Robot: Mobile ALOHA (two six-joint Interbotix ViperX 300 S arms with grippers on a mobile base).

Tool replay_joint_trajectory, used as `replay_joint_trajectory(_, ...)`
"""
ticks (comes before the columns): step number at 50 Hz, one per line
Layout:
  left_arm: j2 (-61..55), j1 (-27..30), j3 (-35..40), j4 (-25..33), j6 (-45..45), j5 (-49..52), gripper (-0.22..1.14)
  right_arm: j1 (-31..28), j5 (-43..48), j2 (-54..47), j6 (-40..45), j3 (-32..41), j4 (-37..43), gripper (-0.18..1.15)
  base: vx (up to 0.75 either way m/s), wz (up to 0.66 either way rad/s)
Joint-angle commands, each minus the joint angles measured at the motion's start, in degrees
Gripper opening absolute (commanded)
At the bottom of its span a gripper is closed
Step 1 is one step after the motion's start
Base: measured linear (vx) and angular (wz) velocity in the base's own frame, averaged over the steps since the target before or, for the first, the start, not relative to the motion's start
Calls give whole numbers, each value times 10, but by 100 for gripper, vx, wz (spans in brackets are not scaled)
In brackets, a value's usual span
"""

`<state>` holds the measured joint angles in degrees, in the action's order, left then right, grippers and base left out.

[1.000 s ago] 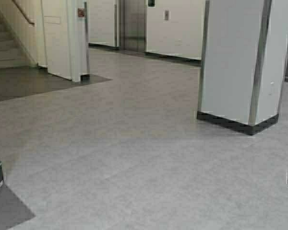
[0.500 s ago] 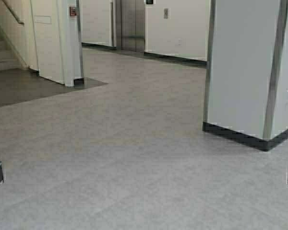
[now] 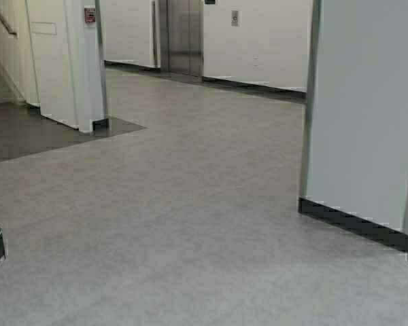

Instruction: Navigate to elevator, push the call button, then enter the elevator

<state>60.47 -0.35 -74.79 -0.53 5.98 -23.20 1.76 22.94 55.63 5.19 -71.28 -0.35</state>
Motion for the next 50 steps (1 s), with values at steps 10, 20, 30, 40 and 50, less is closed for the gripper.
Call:
replay_joint_trajectory(10, -18, 0, 16, 1, -3, -6, 2, -1, 6, 14, 34, 9, -5, 5, 85, 22)
replay_joint_trajectory(20, -36, 0, 17, 1, -1, -8, 2, -1, 4, 13, 33, 6, -18, 5, 87, 26)
replay_joint_trajectory(30, -39, 0, 21, 0, 0, -18, 2, -1, 3, 12, 38, 7, -36, 5, 87, 11)
replay_joint_trajectory(40, -47, 0, 11, 1, 4, -18, 2, -1, 3, 13, 44, 2, -38, 5, 88, 11)
replay_joint_trajectory(50, -54, 0, 18, 0, 5, -20, 2, -1, 2, 25, 44, 4, -38, 5, 86, 15)
